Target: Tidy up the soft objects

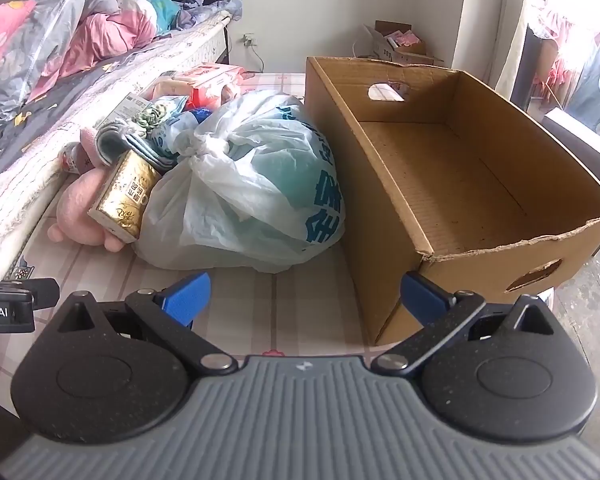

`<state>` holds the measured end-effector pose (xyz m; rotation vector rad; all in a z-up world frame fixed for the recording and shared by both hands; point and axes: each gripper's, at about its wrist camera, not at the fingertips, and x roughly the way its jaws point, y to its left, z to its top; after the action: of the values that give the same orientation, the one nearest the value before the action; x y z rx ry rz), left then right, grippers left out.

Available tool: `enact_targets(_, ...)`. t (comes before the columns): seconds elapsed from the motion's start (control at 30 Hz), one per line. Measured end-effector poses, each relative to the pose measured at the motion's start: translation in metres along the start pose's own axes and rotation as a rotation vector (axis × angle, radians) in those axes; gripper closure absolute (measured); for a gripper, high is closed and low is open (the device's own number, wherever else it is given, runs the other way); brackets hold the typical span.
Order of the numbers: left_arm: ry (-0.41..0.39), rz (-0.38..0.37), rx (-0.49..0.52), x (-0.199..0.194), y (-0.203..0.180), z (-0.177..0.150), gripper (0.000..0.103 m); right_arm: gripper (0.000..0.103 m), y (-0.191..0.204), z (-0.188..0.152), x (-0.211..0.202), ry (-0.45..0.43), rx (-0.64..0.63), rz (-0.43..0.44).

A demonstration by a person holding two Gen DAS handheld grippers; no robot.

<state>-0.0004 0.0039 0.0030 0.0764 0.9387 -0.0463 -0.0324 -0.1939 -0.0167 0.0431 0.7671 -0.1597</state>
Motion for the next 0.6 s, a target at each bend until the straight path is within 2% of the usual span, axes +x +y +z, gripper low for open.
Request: enact_targets(0.6,0.027,0.013,-0.018,0.0040,-0.0023,-0.0012,0.001,0.001,0.0025,-0.0002,0.0016,0.022,-0.010,0.005)
